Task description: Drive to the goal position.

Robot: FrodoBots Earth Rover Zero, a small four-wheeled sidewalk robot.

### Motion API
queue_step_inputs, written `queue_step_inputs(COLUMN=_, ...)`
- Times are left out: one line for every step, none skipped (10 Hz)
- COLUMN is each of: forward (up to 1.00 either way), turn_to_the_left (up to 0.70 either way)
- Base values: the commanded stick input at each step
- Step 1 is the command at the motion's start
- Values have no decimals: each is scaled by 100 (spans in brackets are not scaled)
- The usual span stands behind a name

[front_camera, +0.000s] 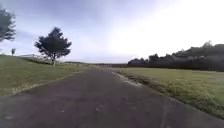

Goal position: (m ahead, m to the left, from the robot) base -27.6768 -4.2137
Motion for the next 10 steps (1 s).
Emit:
queue_step_inputs(forward=0, turn_to_the_left=-45)
queue_step_inputs(forward=0, turn_to_the_left=-45)
queue_step_inputs(forward=0, turn_to_the_left=-45)
queue_step_inputs(forward=0, turn_to_the_left=-45)
queue_step_inputs(forward=0, turn_to_the_left=-45)
queue_step_inputs(forward=0, turn_to_the_left=-45)
queue_step_inputs(forward=0, turn_to_the_left=-45)
queue_step_inputs(forward=0, turn_to_the_left=-45)
queue_step_inputs(forward=0, turn_to_the_left=-45)
queue_step_inputs(forward=0, turn_to_the_left=-45)
